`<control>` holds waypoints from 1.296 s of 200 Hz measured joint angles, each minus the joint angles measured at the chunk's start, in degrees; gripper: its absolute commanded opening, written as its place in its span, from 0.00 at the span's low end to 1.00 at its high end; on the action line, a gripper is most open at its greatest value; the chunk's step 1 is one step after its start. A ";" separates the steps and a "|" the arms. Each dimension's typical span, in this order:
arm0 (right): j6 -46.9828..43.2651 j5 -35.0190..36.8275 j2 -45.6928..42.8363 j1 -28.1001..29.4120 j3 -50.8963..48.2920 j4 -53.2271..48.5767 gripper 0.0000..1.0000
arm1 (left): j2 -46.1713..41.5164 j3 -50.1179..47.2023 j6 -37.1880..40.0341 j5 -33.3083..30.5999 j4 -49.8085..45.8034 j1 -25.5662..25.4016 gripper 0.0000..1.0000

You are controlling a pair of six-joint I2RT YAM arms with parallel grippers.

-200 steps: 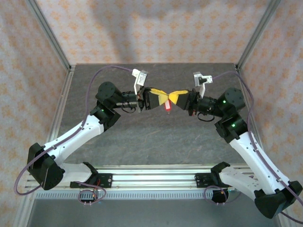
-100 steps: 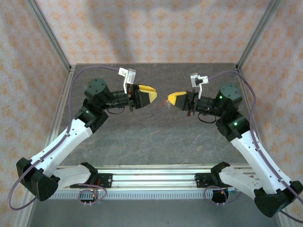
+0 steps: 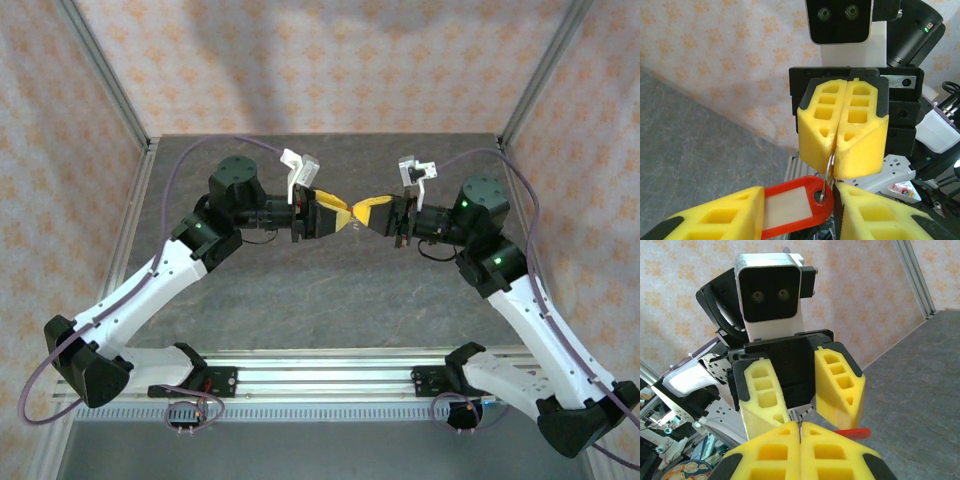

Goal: Remove the keys from the keyring

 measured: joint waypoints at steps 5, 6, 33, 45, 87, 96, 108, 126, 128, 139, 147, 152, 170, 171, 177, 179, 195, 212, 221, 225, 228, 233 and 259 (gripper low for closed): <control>-0.02 -0.04 0.04 0.00 0.00 -0.11 0.00 | 0.02 0.13 0.17 0.09 -0.11 -0.02 0.33; -0.02 -0.07 0.07 0.00 0.02 -0.15 0.00 | 0.02 0.15 0.24 0.13 -0.11 -0.04 0.33; -0.04 -0.52 0.48 0.26 0.09 -0.20 0.00 | 0.07 0.85 0.57 0.37 -0.46 -0.26 0.34; -0.20 -0.76 0.59 0.26 0.28 -0.24 0.00 | 0.07 0.87 0.66 0.37 -0.48 -0.26 0.37; -0.96 -0.81 0.68 0.35 0.59 -0.92 0.00 | 0.07 0.87 0.72 0.42 -0.50 -0.26 0.33; -1.14 -0.79 0.68 0.35 0.59 -1.07 0.00 | 0.07 0.87 0.70 0.42 -0.50 -0.26 0.36; -1.33 -0.81 0.68 0.37 0.59 -1.09 0.00 | 0.07 0.87 0.63 0.39 -0.48 -0.26 0.39; -1.53 -1.03 0.68 0.46 0.59 -1.51 0.00 | 0.07 0.87 0.52 0.37 -0.42 -0.26 0.40; -1.53 -1.03 0.68 0.48 0.59 -1.55 0.00 | 0.07 0.87 0.52 0.37 -0.42 -0.26 0.39; -1.53 -1.03 0.68 0.55 0.59 -1.86 0.00 | 0.07 0.87 0.52 0.37 -0.42 -0.26 0.38; -1.55 -1.03 0.68 0.59 0.59 -1.99 0.00 | 0.07 0.87 0.52 0.37 -0.42 -0.26 0.35; -1.55 -1.01 0.68 0.61 0.59 -2.03 0.00 | 0.04 0.87 0.52 0.39 -0.44 -0.26 0.33; -1.55 -0.96 0.68 0.61 0.59 -2.32 0.00 | 0.07 0.87 0.22 0.57 -0.39 -0.26 0.25; -1.55 -0.96 0.68 0.61 0.59 -2.32 0.00 | 0.07 0.87 0.33 0.57 -0.39 -0.26 0.24; -1.55 -0.94 0.68 0.61 0.59 -2.38 0.00 | 0.04 0.87 0.20 0.70 -0.39 -0.26 0.22; -1.55 -0.94 0.68 0.61 0.59 -2.38 0.00 | 0.04 0.87 0.46 0.81 -0.37 -0.26 0.21; -1.57 -0.74 0.68 0.61 0.59 -2.54 0.00 | 0.04 0.87 0.20 1.25 -0.17 -0.26 0.12; -1.84 -0.57 0.68 0.61 0.59 -2.75 0.01 | 0.04 0.87 0.26 1.86 -0.02 -0.26 0.05; -1.95 -0.52 0.66 0.59 0.59 -2.75 0.01 | 0.04 0.87 0.13 1.95 -0.02 -0.26 0.01; -1.95 -0.50 0.63 0.59 0.59 -2.75 0.02 | 0.04 0.87 0.20 1.92 -0.02 -0.26 0.00; -1.95 -0.50 0.63 0.59 0.59 -2.75 0.03 | 0.04 0.87 0.02 1.95 -0.02 -0.26 0.00; -1.95 -0.50 0.63 0.59 0.59 -2.75 0.03 | 0.04 0.87 0.09 1.92 -0.04 -0.26 0.00; -1.99 -0.04 0.52 0.61 0.59 -2.86 0.19 | 0.04 0.87 0.11 1.84 0.00 -0.26 0.00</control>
